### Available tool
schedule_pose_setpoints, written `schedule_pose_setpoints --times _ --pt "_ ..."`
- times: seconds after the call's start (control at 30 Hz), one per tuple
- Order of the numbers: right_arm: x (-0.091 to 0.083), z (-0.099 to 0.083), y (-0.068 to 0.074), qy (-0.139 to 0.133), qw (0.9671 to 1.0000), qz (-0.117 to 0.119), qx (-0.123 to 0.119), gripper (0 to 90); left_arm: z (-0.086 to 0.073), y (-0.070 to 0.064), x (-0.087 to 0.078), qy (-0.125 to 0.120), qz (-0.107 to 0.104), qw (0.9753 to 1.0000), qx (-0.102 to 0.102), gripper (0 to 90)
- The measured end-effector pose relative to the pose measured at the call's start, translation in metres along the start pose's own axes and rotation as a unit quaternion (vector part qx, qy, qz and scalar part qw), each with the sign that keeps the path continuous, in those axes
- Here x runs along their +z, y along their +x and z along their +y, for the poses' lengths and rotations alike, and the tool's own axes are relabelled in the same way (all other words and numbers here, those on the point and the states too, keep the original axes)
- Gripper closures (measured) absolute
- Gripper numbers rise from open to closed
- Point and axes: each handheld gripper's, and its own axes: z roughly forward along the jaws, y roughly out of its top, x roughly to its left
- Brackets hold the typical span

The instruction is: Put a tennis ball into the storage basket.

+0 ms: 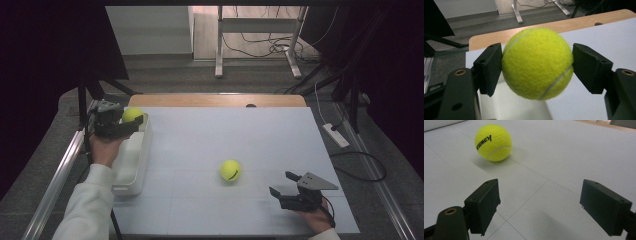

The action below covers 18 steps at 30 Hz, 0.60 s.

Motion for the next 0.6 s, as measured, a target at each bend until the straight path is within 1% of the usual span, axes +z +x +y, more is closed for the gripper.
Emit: schedule_pose_setpoints --times 0.2,0.43,0.6 --pt "0.0 0.0 0.0 0.002 1.0 -0.002 0.0 15.6 -0.002 0.004 0.005 0.011 0.005 0.9999 -0.004 28.1" --pt "0.0 0.0 0.0 0.001 1.0 0.0 0.0 15.6 -0.004 0.008 0.011 0.023 0.012 0.9996 -0.005 28.1" --pt "0.0 0.0 0.0 0.002 1.0 -0.001 0.0 15.6 -0.004 0.009 0.015 0.026 0.013 0.9996 -0.005 28.1"
